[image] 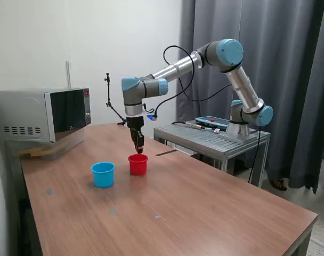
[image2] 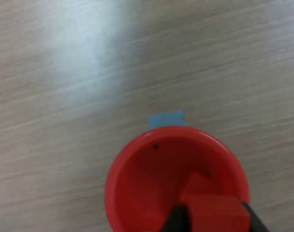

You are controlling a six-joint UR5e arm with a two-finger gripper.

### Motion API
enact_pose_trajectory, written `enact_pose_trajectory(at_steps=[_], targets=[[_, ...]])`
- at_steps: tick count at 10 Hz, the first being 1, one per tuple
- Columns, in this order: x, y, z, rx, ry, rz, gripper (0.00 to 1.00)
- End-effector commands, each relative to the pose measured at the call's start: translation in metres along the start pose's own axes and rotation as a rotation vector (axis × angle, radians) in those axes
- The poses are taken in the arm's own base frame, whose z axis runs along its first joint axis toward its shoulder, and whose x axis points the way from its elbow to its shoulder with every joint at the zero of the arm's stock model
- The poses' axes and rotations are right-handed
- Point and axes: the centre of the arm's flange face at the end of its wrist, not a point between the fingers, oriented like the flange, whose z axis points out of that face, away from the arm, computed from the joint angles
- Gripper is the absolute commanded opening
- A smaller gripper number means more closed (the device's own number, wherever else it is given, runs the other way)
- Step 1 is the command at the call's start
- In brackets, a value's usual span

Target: Place red objects in the red bin, and blue objects in the blue bin.

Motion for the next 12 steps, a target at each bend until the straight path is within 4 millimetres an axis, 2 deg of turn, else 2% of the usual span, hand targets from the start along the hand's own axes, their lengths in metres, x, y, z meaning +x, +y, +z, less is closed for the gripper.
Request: enact_pose_trajectory(at_steps=[1, 6, 7, 12], targets=[[-0.0112, -0.001, 0.0048, 0.001, 0.001, 0.021, 0.0], [-0.0152, -0.0007, 0.0083, -0.009, 0.004, 0.027, 0.0], [-0.0159, -0.001, 0.0079, -0.009, 0.009, 0.029, 1.0], [-0.0157, -0.0008, 0.009, -0.007, 0.011, 0.029, 1.0]])
